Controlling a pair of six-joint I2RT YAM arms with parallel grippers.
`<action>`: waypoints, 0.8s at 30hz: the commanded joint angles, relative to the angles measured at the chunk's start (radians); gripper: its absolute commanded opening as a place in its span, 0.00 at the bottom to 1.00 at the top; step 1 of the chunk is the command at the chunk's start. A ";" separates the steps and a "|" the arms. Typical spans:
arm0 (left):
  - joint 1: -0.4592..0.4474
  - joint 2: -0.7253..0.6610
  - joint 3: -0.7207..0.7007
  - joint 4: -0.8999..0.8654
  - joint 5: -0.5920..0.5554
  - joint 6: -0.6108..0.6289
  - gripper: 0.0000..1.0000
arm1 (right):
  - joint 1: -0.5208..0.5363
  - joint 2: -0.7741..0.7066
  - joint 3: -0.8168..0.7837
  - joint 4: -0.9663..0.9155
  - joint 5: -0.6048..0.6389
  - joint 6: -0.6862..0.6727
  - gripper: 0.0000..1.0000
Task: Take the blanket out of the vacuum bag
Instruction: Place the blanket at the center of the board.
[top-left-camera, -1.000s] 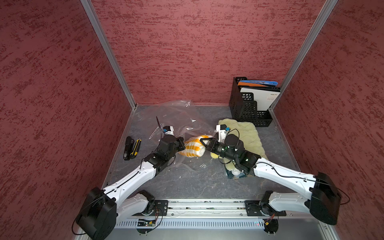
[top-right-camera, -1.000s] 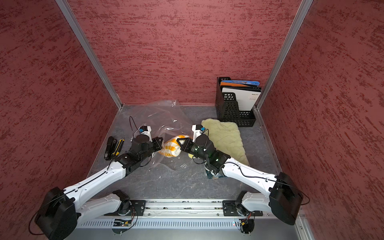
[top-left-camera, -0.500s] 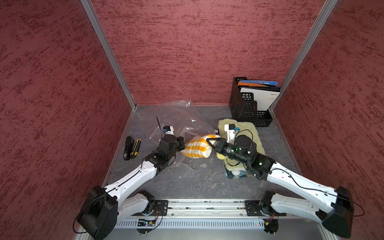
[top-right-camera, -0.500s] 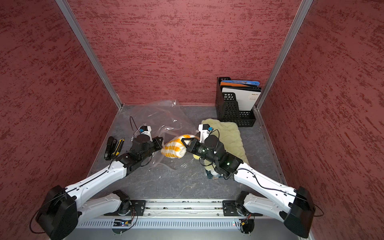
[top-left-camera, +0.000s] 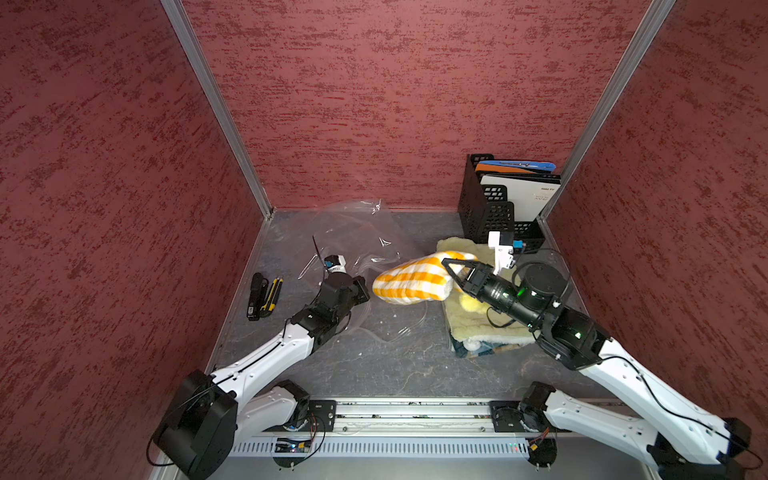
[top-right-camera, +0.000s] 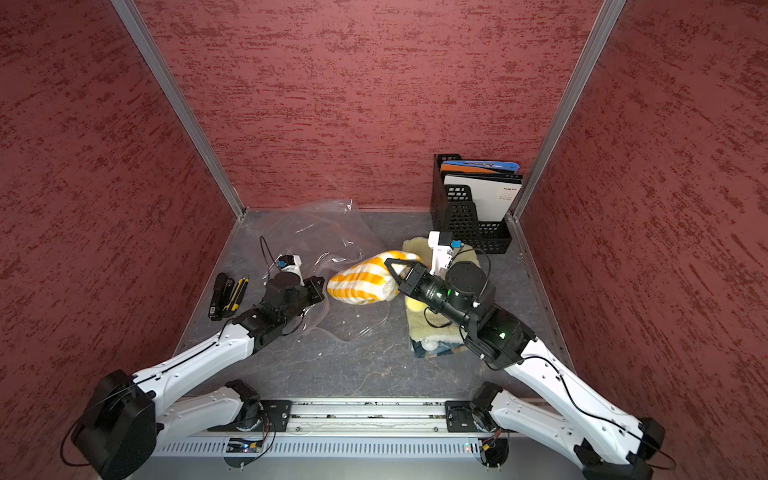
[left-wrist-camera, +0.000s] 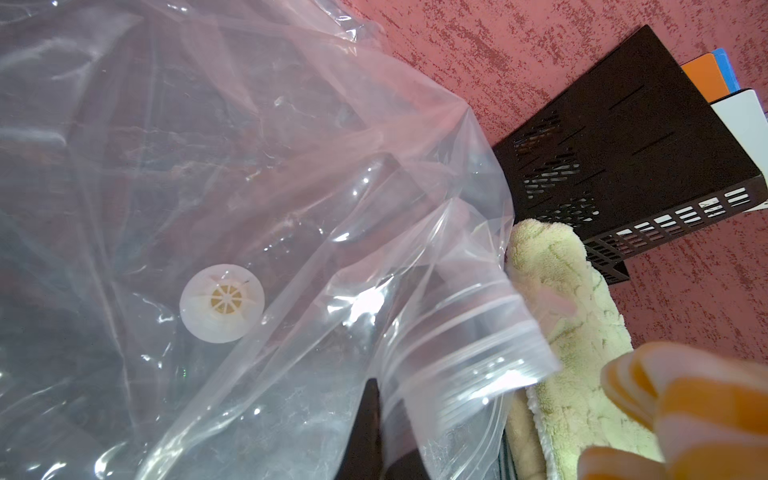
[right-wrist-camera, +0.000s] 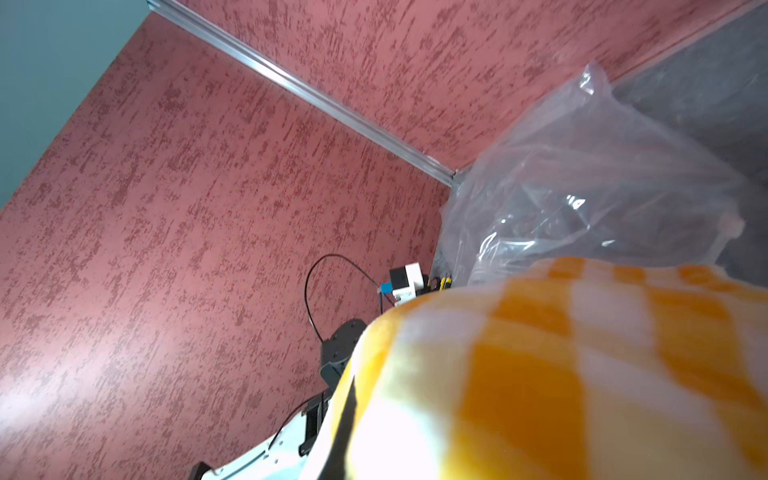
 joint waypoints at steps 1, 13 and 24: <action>0.002 -0.008 -0.005 0.014 -0.015 -0.001 0.00 | -0.104 -0.004 0.075 -0.079 -0.049 -0.043 0.00; 0.010 -0.013 0.010 0.015 -0.002 0.013 0.00 | -0.602 0.297 0.319 -0.014 -0.444 -0.080 0.00; 0.015 -0.018 0.016 0.008 0.015 0.020 0.00 | -0.706 0.313 0.318 -0.104 -0.470 -0.184 0.00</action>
